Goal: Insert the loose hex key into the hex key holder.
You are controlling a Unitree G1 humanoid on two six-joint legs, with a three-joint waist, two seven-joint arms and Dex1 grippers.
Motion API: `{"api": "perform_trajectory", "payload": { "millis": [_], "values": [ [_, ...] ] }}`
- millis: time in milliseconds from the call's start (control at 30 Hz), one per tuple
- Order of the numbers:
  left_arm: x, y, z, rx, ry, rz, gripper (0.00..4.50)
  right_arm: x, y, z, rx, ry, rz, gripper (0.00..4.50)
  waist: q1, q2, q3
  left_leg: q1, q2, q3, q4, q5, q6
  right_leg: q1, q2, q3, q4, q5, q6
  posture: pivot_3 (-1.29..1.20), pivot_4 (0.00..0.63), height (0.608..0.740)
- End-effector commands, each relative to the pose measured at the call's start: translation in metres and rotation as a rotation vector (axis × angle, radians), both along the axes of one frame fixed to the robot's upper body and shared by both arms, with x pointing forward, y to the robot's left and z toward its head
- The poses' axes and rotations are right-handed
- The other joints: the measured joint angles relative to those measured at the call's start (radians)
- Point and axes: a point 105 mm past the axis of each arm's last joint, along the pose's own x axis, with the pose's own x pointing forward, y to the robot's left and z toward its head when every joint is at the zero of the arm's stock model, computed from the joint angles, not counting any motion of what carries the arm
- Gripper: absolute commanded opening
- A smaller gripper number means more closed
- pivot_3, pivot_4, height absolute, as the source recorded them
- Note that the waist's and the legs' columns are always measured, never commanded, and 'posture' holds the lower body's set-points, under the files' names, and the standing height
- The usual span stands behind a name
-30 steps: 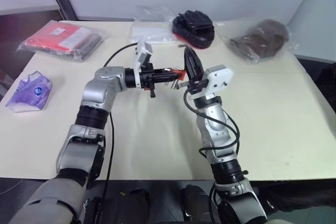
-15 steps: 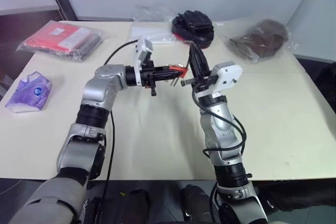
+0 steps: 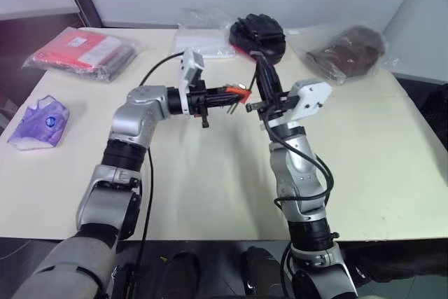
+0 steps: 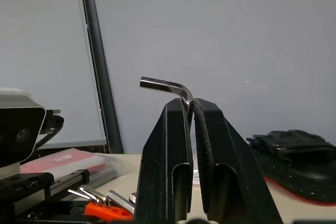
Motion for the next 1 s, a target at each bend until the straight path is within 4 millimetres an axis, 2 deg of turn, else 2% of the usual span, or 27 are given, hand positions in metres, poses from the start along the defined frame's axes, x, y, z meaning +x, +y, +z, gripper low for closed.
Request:
{"api": "perform_trajectory", "payload": {
  "millis": [33,233,467,633,1000],
  "values": [
    [0.0,0.005,0.017,-0.037,-0.063,0.004,0.0,-0.005,-0.017,0.013,0.009,-0.052,-0.065,0.02,0.0,0.0,0.0,0.0,0.0,0.0,0.0,0.0,0.0,0.0,0.0,0.0,0.0,0.0,0.0,0.0,0.15,0.74],
    [0.002,0.004,0.017,-0.051,-0.082,0.023,0.0,-0.007,-0.017,0.017,-0.054,-0.09,-0.082,0.02,0.0,0.0,0.0,0.0,0.0,0.0,0.0,0.0,0.0,0.0,0.0,0.0,0.0,0.0,0.0,0.0,0.15,0.74],
    [0.008,0.005,0.023,-0.151,-0.103,0.073,0.0,-0.01,-0.017,0.028,-0.092,-0.133,-0.094,0.02,0.0,0.0,0.0,0.0,0.0,0.0,0.0,0.0,0.0,0.0,0.0,0.0,0.0,0.0,0.0,0.0,0.15,0.74],
    [0.008,0.003,0.02,-0.166,-0.102,0.073,0.0,-0.012,-0.016,0.036,-0.093,-0.154,-0.086,0.02,0.0,0.0,0.0,0.0,0.0,0.0,0.0,0.0,0.0,0.0,0.0,0.0,0.0,0.0,0.0,0.0,0.15,0.74],
    [0.006,0.001,0.021,-0.192,-0.137,0.082,0.0,-0.016,-0.004,0.054,-0.112,-0.162,-0.012,0.02,0.001,0.0,0.0,0.0,0.0,0.0,0.0,0.0,0.0,0.0,0.0,0.0,0.0,0.0,0.0,0.0,0.15,0.74]
  ]
}}
